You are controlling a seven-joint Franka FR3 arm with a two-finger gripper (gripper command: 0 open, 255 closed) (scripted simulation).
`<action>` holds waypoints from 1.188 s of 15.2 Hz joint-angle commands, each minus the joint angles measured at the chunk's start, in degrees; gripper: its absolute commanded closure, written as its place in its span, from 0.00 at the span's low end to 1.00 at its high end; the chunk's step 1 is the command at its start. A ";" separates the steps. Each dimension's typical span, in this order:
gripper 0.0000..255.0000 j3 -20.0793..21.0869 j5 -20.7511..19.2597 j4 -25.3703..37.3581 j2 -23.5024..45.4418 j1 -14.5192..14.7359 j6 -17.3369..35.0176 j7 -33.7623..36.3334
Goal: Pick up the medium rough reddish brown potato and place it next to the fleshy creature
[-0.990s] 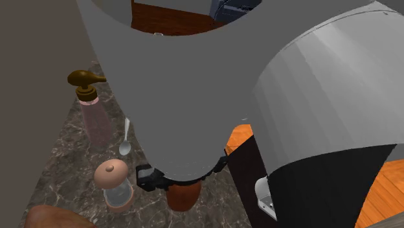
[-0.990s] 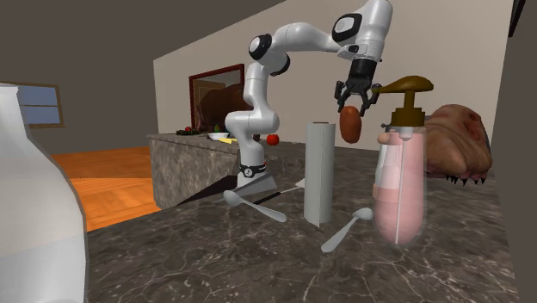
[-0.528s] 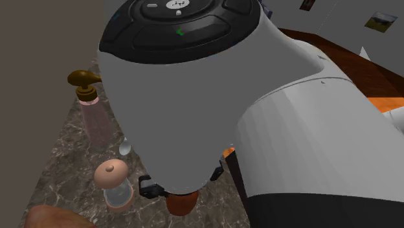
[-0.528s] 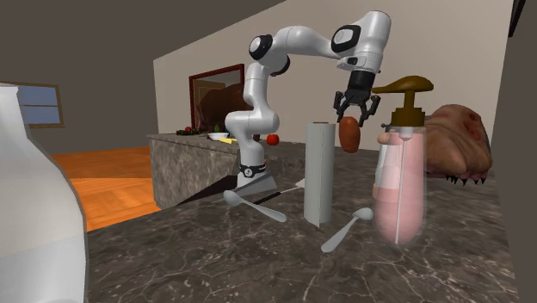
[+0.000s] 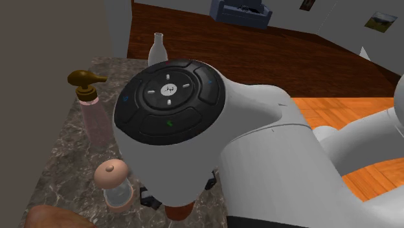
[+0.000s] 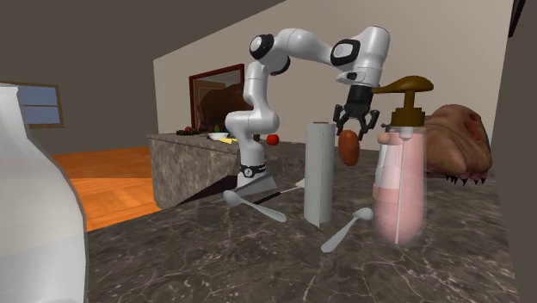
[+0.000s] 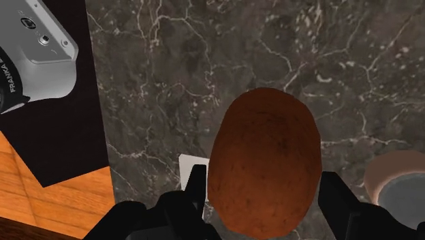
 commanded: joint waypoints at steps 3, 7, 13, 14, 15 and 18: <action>1.00 1.66 -0.44 -2.18 1.21 -0.69 3.18 0.91; 1.00 3.63 -1.23 -4.20 2.79 -1.71 6.40 2.08; 1.00 7.32 -3.37 -6.88 6.06 -4.02 11.32 4.54; 1.00 8.04 -3.89 -7.29 6.74 -4.53 12.15 5.07; 1.00 8.80 -4.48 -7.68 7.47 -5.08 12.97 5.65; 1.00 11.40 -6.72 -8.79 10.01 -7.09 15.45 7.73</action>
